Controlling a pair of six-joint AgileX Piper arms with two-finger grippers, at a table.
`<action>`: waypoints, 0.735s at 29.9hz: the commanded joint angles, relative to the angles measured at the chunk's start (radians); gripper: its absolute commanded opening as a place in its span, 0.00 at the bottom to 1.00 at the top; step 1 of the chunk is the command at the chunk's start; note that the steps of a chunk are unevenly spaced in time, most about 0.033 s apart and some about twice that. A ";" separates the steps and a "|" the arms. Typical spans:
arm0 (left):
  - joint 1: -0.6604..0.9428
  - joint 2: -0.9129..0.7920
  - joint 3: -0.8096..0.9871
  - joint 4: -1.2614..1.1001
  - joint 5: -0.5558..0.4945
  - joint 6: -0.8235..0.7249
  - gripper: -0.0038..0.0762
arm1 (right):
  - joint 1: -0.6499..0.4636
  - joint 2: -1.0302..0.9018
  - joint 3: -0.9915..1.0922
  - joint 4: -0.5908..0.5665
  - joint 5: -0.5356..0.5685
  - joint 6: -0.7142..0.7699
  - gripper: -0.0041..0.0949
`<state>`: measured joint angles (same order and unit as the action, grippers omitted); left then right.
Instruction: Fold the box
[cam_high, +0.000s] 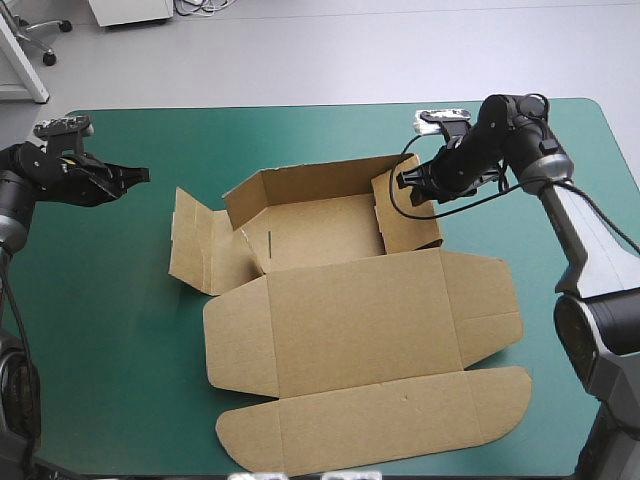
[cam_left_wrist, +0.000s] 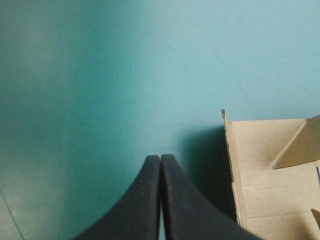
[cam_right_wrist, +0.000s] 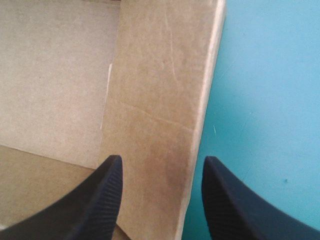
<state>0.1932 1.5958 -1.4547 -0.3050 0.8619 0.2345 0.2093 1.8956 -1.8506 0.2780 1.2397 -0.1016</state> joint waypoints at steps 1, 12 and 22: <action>-0.001 -0.043 -0.026 -0.019 -0.045 0.002 0.03 | -0.004 -0.081 0.021 0.027 0.010 -0.005 0.51; -0.001 -0.043 -0.026 -0.025 -0.041 0.002 0.03 | -0.004 -0.040 0.050 0.029 0.008 -0.008 0.51; -0.001 -0.043 -0.026 -0.027 -0.030 0.002 0.03 | -0.004 0.025 0.050 0.030 -0.001 -0.010 0.51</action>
<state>0.1932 1.5958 -1.4547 -0.3061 0.8663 0.2345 0.2093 1.9567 -1.7806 0.2872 1.2363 -0.1016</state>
